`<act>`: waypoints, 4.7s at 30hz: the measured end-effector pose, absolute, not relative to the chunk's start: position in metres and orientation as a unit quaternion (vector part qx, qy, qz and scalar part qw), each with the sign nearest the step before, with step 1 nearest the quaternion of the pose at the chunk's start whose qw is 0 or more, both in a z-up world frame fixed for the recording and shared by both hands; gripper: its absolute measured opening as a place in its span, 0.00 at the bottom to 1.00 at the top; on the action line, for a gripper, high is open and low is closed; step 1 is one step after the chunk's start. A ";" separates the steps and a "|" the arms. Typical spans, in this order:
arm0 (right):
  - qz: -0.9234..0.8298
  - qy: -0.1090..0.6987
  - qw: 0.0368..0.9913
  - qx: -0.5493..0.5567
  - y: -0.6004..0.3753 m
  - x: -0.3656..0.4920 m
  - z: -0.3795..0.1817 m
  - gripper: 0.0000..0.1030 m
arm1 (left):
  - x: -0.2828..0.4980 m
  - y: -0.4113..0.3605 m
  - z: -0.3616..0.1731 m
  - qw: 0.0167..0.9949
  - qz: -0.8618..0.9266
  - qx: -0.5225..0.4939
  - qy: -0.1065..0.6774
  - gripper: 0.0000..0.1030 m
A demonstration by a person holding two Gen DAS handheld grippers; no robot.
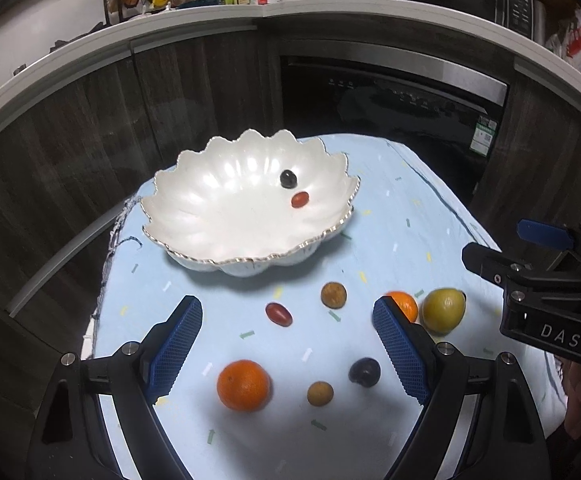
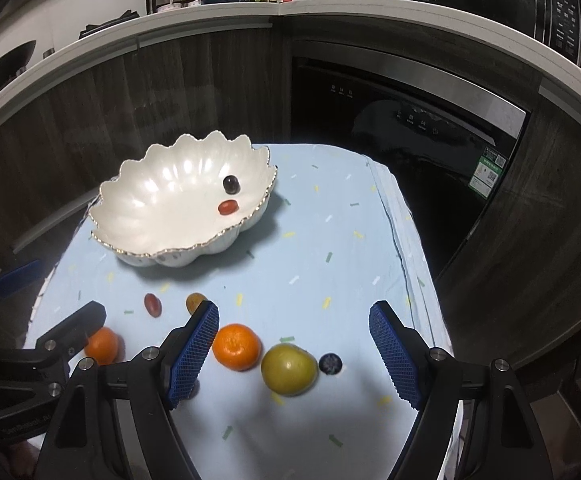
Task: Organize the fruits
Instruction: 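Withdraw both open tools from the bowl back toward the remaining fruits, then grasp the small brown round fruit with the left tool while the right tool grasps the yellow-green grapefruit, then carry both fruits over the white bowl and open both tools to release them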
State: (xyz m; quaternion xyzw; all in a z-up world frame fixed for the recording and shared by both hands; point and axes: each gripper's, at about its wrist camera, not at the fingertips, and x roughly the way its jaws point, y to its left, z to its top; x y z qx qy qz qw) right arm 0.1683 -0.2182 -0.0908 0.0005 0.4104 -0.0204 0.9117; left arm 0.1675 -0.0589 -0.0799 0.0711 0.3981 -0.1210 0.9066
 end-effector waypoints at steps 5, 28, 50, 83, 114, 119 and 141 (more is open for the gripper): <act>-0.022 0.412 0.911 -0.004 -0.218 0.163 -0.101 0.76 | 0.160 -0.060 -0.091 0.905 -0.130 0.077 0.397 0.86; -0.019 0.419 0.907 -0.027 -0.210 0.148 -0.147 0.76 | 0.141 -0.068 -0.138 0.889 -0.173 0.109 0.410 0.69; -0.017 0.427 0.904 -0.029 -0.210 0.155 -0.174 0.76 | 0.143 -0.067 -0.171 0.875 -0.172 0.098 0.443 0.50; 0.004 0.439 0.898 -0.022 -0.210 0.172 -0.191 0.49 | 0.152 -0.065 -0.181 0.864 -0.183 0.071 0.465 0.22; 0.023 0.402 0.914 -0.046 -0.189 0.153 -0.145 0.49 | 0.148 -0.046 -0.142 0.887 -0.168 0.041 0.427 0.22; 0.026 0.396 0.917 -0.046 -0.185 0.153 -0.138 0.49 | 0.150 -0.040 -0.136 0.891 -0.164 0.033 0.422 0.22; 0.049 0.377 0.924 -0.043 -0.159 0.183 -0.110 0.49 | 0.193 -0.011 -0.104 0.905 -0.123 0.005 0.406 0.22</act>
